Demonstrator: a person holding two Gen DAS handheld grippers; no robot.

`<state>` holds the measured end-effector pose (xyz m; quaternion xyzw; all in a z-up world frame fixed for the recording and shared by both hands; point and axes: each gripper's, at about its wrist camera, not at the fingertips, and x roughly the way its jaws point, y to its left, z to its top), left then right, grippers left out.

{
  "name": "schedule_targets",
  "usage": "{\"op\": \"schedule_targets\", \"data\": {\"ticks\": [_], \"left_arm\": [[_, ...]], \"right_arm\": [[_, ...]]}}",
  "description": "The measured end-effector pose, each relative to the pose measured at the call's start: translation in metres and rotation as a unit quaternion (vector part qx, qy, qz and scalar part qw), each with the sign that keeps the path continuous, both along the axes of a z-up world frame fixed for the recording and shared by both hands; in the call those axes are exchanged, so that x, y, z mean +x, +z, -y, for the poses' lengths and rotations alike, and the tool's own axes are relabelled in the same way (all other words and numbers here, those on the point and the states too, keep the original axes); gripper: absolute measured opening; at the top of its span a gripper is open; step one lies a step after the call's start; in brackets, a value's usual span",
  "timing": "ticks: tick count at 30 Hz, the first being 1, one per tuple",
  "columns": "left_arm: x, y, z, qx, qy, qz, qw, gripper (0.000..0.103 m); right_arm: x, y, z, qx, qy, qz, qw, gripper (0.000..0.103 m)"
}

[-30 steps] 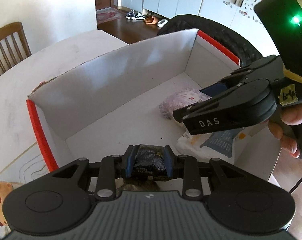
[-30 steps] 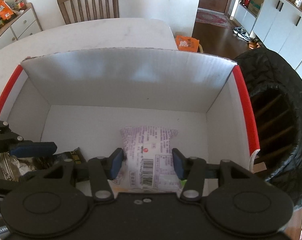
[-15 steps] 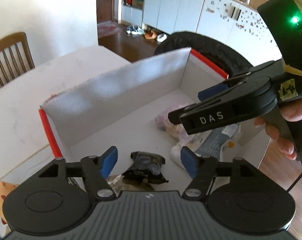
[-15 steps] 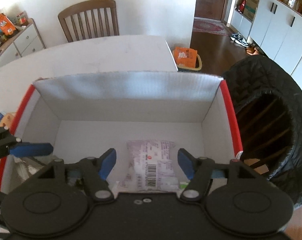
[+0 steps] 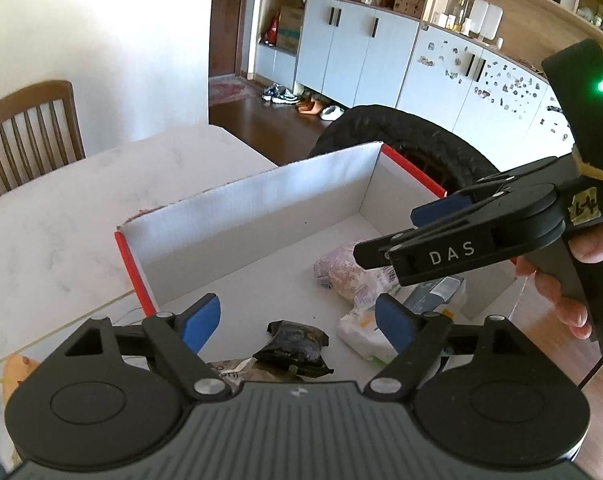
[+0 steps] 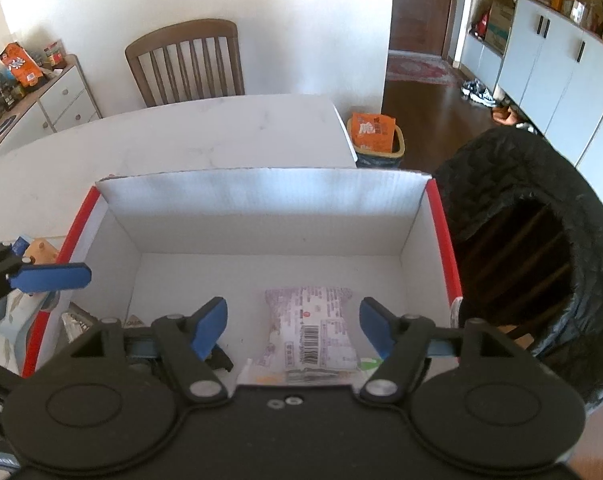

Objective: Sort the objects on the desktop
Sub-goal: 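Open both tools to drop the bags into the box and withdraw, then move both tools back over the table toward the remaining items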

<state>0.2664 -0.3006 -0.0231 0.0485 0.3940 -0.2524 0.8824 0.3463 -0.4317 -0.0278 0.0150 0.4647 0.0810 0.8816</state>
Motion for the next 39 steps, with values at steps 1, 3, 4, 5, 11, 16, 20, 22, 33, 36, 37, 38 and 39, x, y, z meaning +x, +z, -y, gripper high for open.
{"op": "schedule_targets", "data": {"ticks": [1, 3, 4, 5, 11, 16, 20, 22, 33, 36, 37, 38, 39], "left_arm": [[-0.002, 0.001, -0.001, 0.0, -0.001, 0.003, 1.0, 0.086], [-0.006, 0.004, -0.005, -0.001, -0.002, 0.01, 0.9999, 0.097], [-0.008, 0.005, -0.007, -0.005, -0.002, 0.013, 0.9999, 0.1], [-0.011, 0.008, -0.009, -0.009, -0.003, 0.017, 0.9998, 0.103], [-0.024, 0.021, -0.022, -0.027, -0.002, 0.033, 0.9991, 0.103], [-0.04, 0.032, -0.034, -0.033, -0.003, 0.052, 0.9981, 0.103], [-0.055, 0.039, -0.051, -0.043, -0.008, 0.064, 0.997, 0.103], [-0.062, 0.041, -0.06, -0.046, -0.004, 0.073, 0.9963, 0.103], [-0.092, 0.051, -0.133, -0.074, 0.033, 0.07, 0.9942, 0.103], [-0.101, 0.053, -0.151, -0.08, 0.039, 0.069, 0.9936, 0.103], [-0.105, 0.053, -0.156, -0.079, 0.042, 0.071, 0.9935, 0.103], [-0.109, 0.053, -0.162, -0.077, 0.044, 0.073, 0.9934, 0.103], [-0.111, 0.054, -0.168, -0.076, 0.045, 0.074, 0.9933, 0.103]], "right_arm": [[-0.003, 0.002, -0.001, 0.001, -0.001, 0.003, 1.0, 0.073], [-0.007, 0.006, 0.0, 0.003, -0.004, 0.009, 1.0, 0.074], [-0.009, 0.007, 0.001, 0.004, -0.007, 0.012, 1.0, 0.075], [-0.012, 0.009, 0.0, 0.007, -0.01, 0.015, 1.0, 0.075], [-0.032, 0.022, -0.01, 0.008, -0.009, 0.045, 0.999, 0.08], [-0.051, 0.034, -0.021, 0.011, -0.014, 0.069, 0.997, 0.082], [-0.065, 0.047, -0.032, 0.007, -0.021, 0.093, 0.995, 0.083], [-0.072, 0.052, -0.036, 0.017, -0.025, 0.101, 0.994, 0.084], [-0.11, 0.057, -0.089, 0.039, -0.016, 0.11, 0.993, 0.085], [-0.12, 0.056, -0.108, 0.04, -0.011, 0.111, 0.993, 0.085], [-0.122, 0.056, -0.115, 0.042, -0.009, 0.109, 0.993, 0.085], [-0.125, 0.056, -0.121, 0.044, -0.009, 0.108, 0.993, 0.085], [-0.128, 0.056, -0.128, 0.044, -0.009, 0.108, 0.993, 0.085]]}}
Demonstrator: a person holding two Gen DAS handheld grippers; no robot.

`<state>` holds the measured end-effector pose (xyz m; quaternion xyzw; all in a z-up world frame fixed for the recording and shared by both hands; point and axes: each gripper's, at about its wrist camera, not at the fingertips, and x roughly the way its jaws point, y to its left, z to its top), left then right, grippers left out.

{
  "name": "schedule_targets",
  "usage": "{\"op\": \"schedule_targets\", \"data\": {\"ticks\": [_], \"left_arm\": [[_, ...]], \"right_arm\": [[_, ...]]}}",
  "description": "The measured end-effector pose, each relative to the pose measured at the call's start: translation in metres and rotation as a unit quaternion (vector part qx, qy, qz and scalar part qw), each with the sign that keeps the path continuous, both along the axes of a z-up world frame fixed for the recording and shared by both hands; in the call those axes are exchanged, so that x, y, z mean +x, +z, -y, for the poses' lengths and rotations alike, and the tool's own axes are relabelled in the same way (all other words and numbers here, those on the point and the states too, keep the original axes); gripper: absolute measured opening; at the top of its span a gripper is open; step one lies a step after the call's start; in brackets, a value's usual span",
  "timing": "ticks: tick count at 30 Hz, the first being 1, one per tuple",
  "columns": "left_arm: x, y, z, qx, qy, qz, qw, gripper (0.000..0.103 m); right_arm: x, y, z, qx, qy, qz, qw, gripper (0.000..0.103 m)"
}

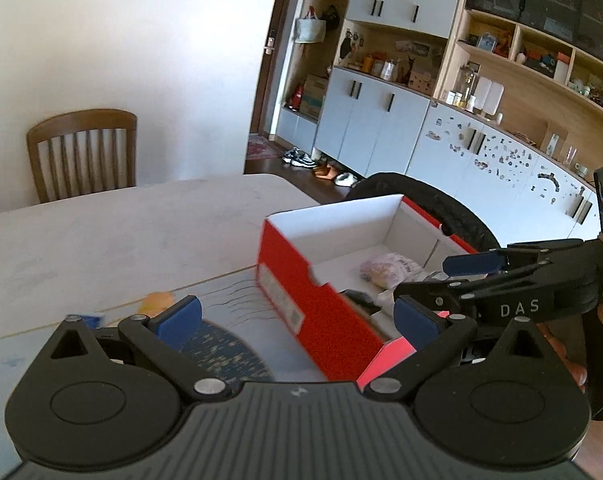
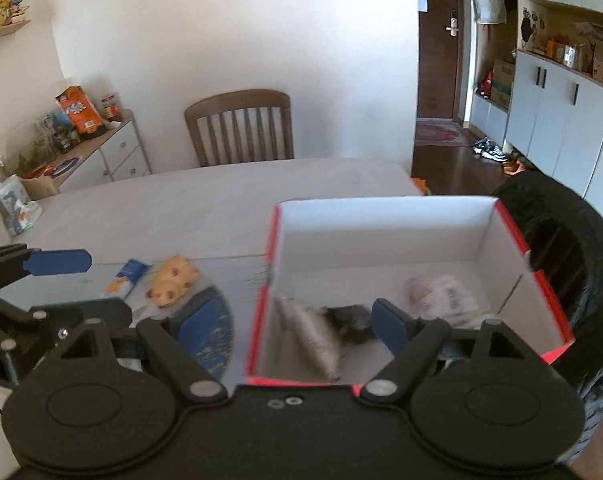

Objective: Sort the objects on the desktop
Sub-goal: 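Move both tools back over the table toward the remaining items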

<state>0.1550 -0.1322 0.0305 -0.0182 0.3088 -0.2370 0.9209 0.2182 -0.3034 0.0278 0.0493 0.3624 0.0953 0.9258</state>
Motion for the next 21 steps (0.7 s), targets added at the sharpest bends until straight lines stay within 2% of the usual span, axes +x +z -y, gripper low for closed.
{"op": "schedule_targets", "data": {"ticks": [9, 21], "left_arm": [[-0.032, 0.0, -0.053, 0.008, 0.02, 0.004, 0.9998, 0.103], [-0.065, -0.015, -0.117, 0.023, 0.057, 0.006, 0.9981, 0.103]], "right_arm": [[-0.02, -0.002, -0.057, -0.008, 0.025, 0.006, 1.0, 0.085], [-0.027, -0.009, -0.116, -0.011, 0.042, -0.001, 0.999, 0.085]]}}
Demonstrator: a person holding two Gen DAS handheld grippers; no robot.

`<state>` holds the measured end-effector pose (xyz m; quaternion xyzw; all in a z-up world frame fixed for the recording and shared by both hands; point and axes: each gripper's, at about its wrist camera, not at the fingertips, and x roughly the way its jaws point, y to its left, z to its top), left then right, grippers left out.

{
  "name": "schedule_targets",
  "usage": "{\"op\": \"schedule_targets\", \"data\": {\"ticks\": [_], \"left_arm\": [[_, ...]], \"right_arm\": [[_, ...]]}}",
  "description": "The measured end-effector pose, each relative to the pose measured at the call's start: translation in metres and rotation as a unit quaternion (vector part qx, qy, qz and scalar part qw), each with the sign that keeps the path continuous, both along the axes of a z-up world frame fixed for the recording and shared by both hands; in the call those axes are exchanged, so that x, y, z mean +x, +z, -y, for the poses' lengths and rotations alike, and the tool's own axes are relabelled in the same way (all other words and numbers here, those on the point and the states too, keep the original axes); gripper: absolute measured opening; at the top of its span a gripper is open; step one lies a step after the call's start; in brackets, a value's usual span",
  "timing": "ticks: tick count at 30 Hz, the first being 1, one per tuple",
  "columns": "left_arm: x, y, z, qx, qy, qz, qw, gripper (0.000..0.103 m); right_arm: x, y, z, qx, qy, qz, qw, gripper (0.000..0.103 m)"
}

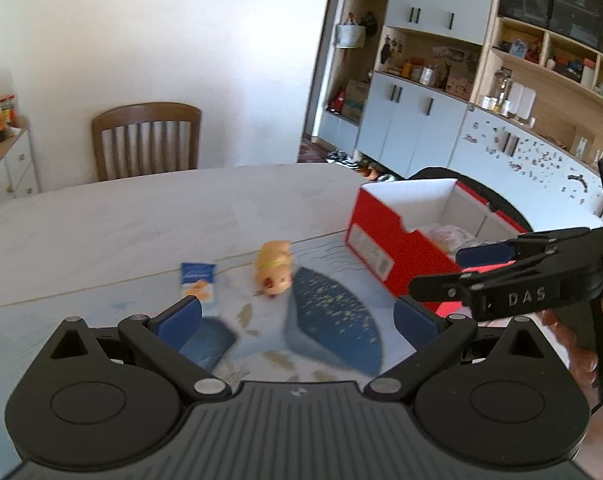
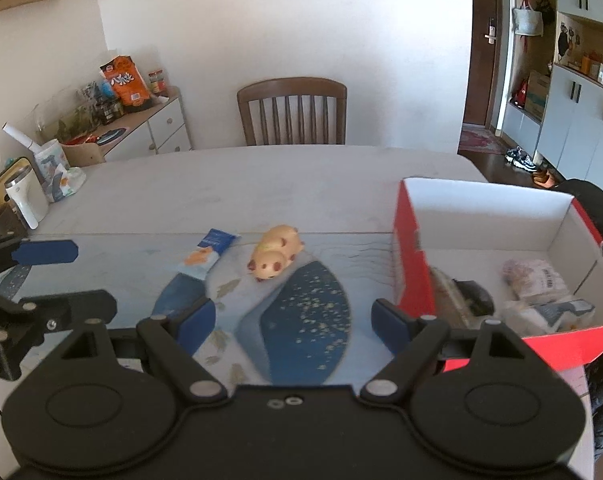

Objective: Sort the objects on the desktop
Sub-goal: 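Move both tools back over the table toward the remaining items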

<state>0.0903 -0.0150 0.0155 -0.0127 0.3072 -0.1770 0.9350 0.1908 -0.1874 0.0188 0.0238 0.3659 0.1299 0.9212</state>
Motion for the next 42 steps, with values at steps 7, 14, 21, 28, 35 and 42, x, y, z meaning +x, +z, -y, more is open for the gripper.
{"op": "schedule_targets", "data": {"ticks": [7, 14, 21, 28, 35, 42], "left_arm": [[-0.01, -0.021, -0.028, 0.002, 0.017, -0.023, 0.9996, 0.103], [-0.023, -0.047, -0.048, -0.001, 0.022, -0.049, 0.9986, 0.103], [-0.031, -0.073, -0.056, 0.016, 0.03, -0.068, 0.9971, 0.103], [-0.03, -0.085, -0.061, 0.02, 0.041, -0.083, 0.9956, 0.103], [-0.036, -0.092, -0.072, 0.025, 0.042, -0.091, 0.9947, 0.102], [-0.045, -0.097, -0.094, 0.044, 0.04, -0.093, 0.9939, 0.102]], "right_arm": [[0.003, -0.011, -0.02, -0.003, 0.005, -0.011, 1.0, 0.085], [-0.001, -0.027, -0.037, -0.017, 0.013, -0.027, 0.999, 0.085], [-0.011, -0.054, -0.041, -0.033, 0.003, -0.056, 0.998, 0.084], [-0.016, -0.072, -0.04, -0.039, -0.004, -0.076, 0.996, 0.084], [-0.019, -0.085, -0.041, -0.049, 0.007, -0.095, 0.994, 0.084], [-0.022, -0.089, -0.041, -0.046, 0.014, -0.104, 0.993, 0.084]]}}
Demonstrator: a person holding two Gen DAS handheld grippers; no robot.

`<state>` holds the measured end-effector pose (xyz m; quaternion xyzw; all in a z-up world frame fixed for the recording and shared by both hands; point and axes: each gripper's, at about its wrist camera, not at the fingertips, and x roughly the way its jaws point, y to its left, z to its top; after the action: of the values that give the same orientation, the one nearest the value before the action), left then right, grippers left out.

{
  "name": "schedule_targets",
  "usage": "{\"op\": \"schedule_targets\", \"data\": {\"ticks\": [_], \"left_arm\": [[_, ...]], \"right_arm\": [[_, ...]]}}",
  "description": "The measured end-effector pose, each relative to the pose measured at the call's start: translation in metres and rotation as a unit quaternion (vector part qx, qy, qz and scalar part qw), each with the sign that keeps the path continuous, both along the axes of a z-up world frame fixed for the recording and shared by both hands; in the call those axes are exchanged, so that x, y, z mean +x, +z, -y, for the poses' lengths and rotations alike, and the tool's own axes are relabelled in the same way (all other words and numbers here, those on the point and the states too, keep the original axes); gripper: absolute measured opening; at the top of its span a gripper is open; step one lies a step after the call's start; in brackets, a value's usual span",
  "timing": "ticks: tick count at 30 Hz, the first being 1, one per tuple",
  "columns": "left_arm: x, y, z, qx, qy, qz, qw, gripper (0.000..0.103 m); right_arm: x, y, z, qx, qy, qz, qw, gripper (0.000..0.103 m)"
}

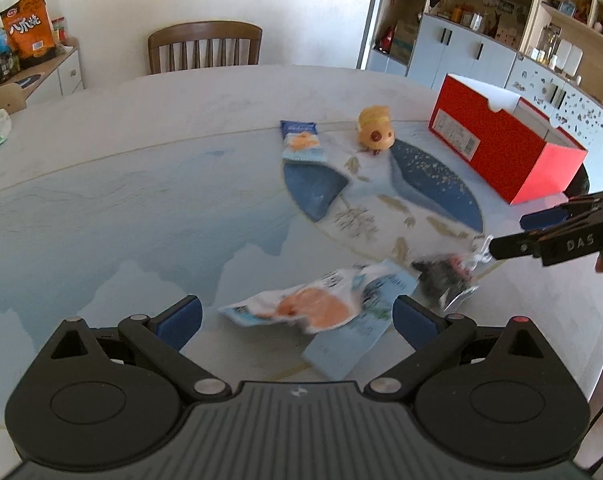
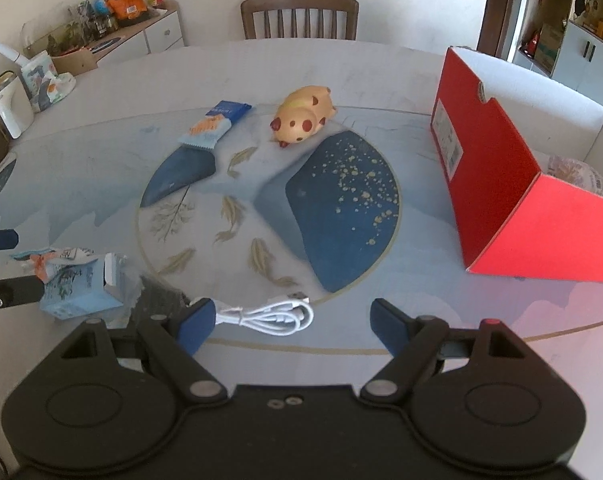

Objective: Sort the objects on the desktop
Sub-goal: 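Move both tools back over the table toward the remaining items, then grasp the orange-printed snack wrapper with the left tool while the right grasps the white USB cable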

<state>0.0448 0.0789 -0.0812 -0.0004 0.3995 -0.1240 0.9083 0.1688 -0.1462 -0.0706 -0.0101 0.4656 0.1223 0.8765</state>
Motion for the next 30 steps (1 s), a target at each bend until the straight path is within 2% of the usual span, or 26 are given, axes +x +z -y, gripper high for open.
{"op": "schedule_targets", "data": {"ticks": [3, 7, 13, 20, 25, 30], "left_arm": [[-0.006, -0.002, -0.011, 0.027, -0.005, 0.006, 0.9996, 0.102], [-0.004, -0.006, -0.025, 0.023, -0.001, -0.005, 0.9997, 0.099], [0.004, -0.004, -0.003, 0.037, -0.035, 0.015, 0.9986, 0.099], [0.016, -0.009, 0.019, 0.047, -0.068, 0.02, 0.9964, 0.096], [0.025, -0.011, 0.019, 0.016, -0.063, 0.01, 0.9979, 0.09], [0.037, -0.014, 0.007, -0.036, -0.035, -0.018, 0.9986, 0.078]], "right_arm": [[-0.001, 0.0, -0.001, -0.006, 0.007, -0.002, 1.0, 0.084], [-0.002, -0.002, 0.0, -0.008, 0.008, -0.007, 1.0, 0.084], [0.001, -0.005, -0.005, -0.01, 0.012, -0.011, 1.0, 0.083], [0.008, -0.012, -0.007, -0.002, -0.001, -0.023, 1.0, 0.083], [0.014, -0.021, -0.009, -0.008, -0.006, -0.027, 1.0, 0.083], [0.024, -0.026, -0.009, -0.012, -0.011, -0.023, 1.0, 0.081]]}}
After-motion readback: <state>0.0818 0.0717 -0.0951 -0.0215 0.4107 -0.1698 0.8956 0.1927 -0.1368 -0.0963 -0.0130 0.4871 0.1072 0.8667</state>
